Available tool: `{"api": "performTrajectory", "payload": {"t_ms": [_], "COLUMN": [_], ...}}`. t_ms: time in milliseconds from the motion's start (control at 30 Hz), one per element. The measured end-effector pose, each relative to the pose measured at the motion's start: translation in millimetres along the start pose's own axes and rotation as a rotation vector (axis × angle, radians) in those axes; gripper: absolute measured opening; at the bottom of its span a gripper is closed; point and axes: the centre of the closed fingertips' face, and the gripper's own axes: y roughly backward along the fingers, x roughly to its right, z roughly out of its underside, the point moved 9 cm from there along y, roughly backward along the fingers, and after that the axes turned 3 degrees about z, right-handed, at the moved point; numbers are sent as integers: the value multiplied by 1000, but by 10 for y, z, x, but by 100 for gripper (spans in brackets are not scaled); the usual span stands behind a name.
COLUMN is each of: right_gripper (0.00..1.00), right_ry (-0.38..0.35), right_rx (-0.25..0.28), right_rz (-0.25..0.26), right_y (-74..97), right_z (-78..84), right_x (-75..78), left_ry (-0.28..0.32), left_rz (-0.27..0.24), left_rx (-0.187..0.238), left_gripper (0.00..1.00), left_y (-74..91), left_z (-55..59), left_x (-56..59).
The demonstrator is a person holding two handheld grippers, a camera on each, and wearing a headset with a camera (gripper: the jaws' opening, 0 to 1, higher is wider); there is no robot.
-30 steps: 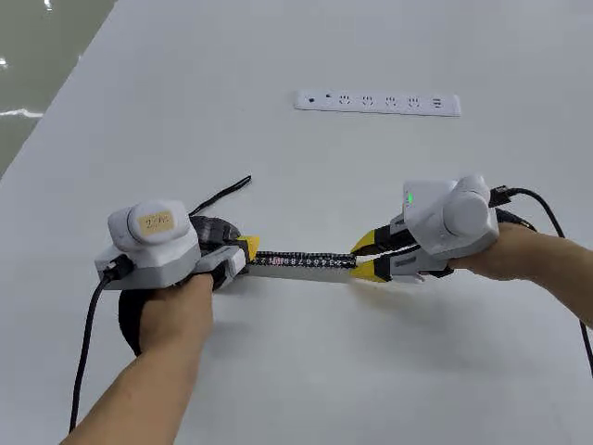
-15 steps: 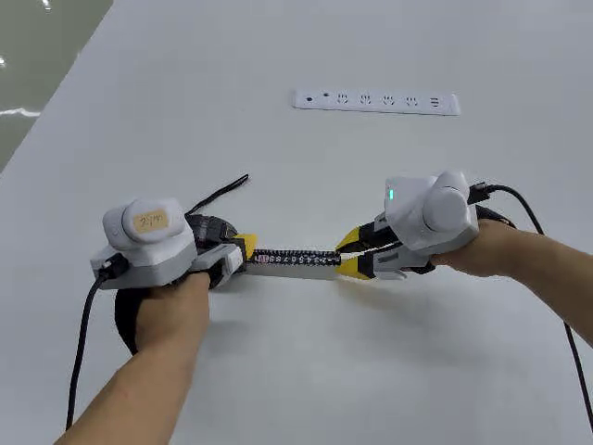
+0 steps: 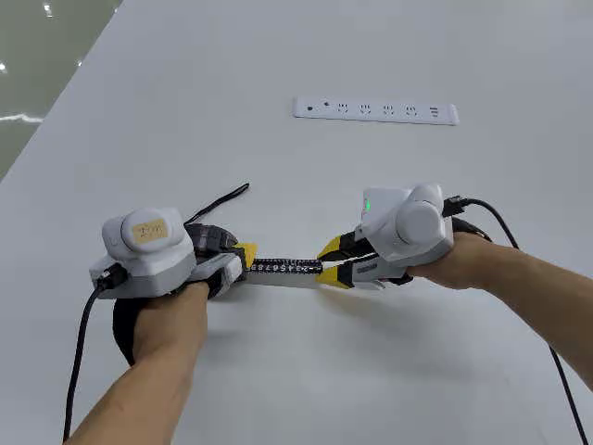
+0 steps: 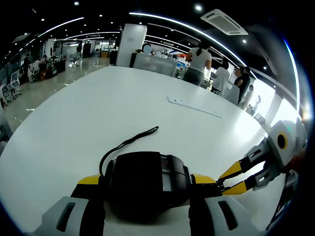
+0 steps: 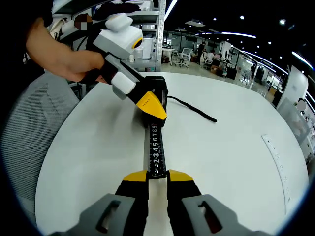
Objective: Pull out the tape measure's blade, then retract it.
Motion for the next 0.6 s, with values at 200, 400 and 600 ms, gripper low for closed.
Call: {"api": "performTrajectory", "payload": {"t_ms": [200, 400, 600], "right_gripper": [12, 12, 12], "right_ry": [6, 16, 37], "right_rx": [5, 19, 5], "right_rz": [5, 3, -1], "right_y": [-96, -242, -322], "right_z": [-80, -205, -279], "right_x": [-12, -32, -35], "left_ry": [4, 13, 16], "left_rz": [2, 6, 6], "left_rx": [1, 1, 3], "left_gripper": [66, 66, 66], "left_y": [0, 4, 6], "left_z": [0, -5, -2], "left_x": [-7, -17, -21]}}
